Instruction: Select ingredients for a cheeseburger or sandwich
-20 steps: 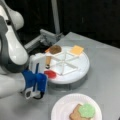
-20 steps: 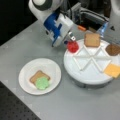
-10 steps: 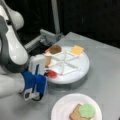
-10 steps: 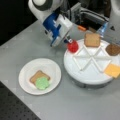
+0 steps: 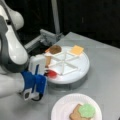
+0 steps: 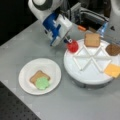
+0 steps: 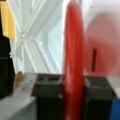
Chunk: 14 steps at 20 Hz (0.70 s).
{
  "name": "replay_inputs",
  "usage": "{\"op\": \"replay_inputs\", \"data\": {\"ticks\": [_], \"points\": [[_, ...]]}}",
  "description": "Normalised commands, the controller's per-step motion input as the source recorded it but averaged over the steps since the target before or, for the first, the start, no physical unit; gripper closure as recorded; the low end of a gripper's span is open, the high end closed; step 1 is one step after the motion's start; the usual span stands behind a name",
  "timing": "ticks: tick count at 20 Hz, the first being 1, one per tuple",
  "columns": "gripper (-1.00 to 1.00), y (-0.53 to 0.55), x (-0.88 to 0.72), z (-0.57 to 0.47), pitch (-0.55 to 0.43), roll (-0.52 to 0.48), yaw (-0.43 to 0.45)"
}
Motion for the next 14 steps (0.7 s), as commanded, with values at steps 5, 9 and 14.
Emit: {"op": "replay_inputs", "data": {"ticks": [5,9,14], "points": [[1.00,-0.12,0.00,0.23,0.184,-0.119,0.115],[1.00,-0.15,0.10,0.22,0.181,-0.094,0.154],[1.00,-0.17,0.26,0.16,0.168,-0.086,0.222]]}}
